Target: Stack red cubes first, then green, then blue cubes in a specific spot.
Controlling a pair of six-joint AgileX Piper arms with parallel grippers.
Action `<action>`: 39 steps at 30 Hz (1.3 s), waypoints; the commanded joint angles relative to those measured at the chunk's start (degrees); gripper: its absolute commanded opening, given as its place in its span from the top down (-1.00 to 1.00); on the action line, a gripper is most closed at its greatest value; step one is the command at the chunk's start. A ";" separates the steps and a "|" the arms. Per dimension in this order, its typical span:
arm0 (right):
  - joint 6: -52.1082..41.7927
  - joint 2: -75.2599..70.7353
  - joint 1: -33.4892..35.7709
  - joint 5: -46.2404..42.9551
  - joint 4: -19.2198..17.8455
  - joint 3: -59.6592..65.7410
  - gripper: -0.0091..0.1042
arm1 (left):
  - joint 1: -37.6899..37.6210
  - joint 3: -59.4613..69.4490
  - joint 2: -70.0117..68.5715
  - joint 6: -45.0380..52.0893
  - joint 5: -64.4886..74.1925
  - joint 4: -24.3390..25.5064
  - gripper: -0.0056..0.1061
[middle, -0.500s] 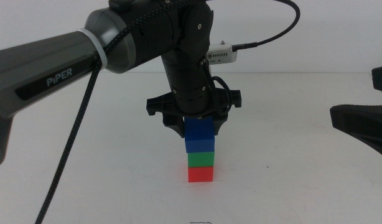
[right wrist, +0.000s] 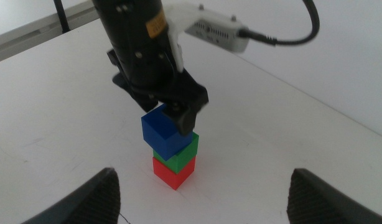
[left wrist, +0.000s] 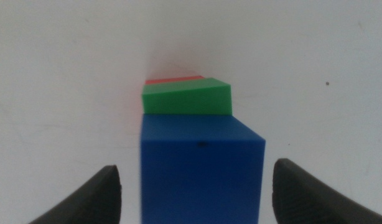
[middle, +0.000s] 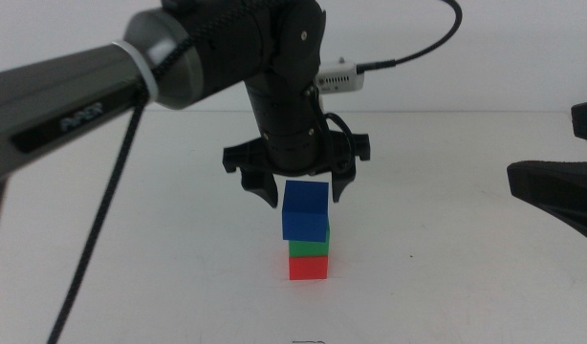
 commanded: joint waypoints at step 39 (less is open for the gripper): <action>-0.89 -0.30 -0.43 -3.88 -0.17 -1.40 -0.77 | 32.02 20.89 -57.26 30.82 -9.80 6.55 -0.75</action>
